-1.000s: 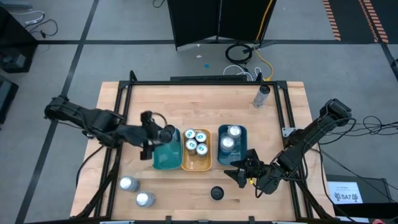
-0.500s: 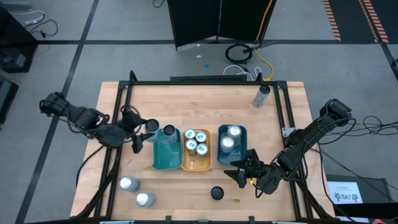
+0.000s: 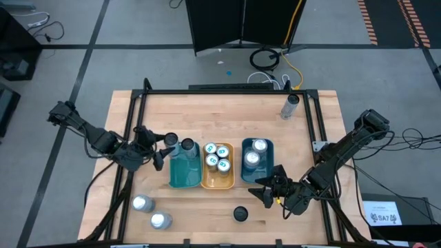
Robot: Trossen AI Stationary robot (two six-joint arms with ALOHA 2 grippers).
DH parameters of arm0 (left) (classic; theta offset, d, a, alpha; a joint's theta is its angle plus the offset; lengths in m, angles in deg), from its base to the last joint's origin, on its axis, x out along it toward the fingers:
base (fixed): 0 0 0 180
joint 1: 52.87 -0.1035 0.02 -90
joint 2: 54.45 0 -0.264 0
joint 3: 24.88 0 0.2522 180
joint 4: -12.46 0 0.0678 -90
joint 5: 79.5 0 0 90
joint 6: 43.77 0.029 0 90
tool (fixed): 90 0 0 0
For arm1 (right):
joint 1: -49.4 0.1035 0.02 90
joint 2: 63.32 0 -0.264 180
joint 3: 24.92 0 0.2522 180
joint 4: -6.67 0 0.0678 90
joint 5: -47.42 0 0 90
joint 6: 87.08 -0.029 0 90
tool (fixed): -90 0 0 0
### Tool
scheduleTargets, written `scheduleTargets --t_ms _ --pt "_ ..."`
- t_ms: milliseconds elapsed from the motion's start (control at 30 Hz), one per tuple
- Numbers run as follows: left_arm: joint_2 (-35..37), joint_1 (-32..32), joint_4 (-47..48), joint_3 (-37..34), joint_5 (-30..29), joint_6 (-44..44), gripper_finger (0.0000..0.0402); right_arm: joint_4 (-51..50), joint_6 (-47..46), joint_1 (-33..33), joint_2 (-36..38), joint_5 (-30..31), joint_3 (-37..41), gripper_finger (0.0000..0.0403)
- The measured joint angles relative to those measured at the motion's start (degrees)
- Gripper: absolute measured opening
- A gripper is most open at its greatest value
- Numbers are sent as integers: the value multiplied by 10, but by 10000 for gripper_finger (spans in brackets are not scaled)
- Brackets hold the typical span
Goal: Sort soda cans
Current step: Put the top bottom left black can into the light green bin and adjust the can
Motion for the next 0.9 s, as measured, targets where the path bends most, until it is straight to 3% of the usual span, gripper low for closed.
scheduleTargets --t_ms 133,400,900 --pt "0 8 -35 -41 -50 -18 281 0 -1 0 0 0 0 331" --pt "-1 18 -116 -112 -81 -61 281 0 -7 -1 0 -26 0 331" --pt "-4 18 -178 -182 -96 -79 281 0 -22 -1 0 -30 0 331"
